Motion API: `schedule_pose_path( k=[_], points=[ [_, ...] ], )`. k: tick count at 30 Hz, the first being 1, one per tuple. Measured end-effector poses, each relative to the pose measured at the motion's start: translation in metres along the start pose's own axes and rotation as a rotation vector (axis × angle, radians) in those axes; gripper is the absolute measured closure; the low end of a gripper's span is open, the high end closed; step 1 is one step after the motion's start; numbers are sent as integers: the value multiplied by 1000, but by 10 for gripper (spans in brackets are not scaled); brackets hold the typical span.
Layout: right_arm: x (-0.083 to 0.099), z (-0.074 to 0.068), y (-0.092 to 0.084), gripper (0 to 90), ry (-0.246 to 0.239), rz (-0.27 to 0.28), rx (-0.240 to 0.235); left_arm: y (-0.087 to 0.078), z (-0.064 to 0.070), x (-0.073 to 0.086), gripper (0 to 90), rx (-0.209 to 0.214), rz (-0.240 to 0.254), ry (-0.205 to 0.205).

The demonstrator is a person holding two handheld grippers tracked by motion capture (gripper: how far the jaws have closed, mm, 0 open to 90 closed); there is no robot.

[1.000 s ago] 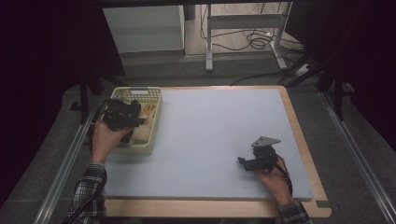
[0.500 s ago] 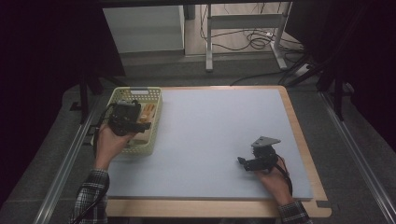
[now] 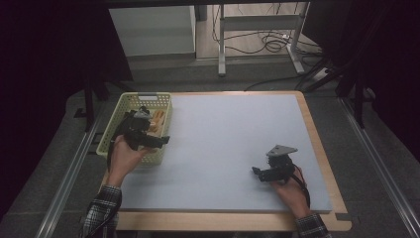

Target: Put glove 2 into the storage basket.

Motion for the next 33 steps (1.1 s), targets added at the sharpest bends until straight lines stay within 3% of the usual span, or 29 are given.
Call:
schedule_pose_path(
  k=[33],
  points=[
    [0, 0, 0, 141, 0, 0, 1, 21, 77, -10, 28, 112, 35, 146]
  ],
)
Point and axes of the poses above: each handheld gripper's, and its own axes: y roughly forward along the jaws, x roughly out of its underside, z roughly to its right, the point moved 8 cm from there along y, roughly forward along the jaws, and after that the axes turned 5 degrees about y, right-handed, at the moved point
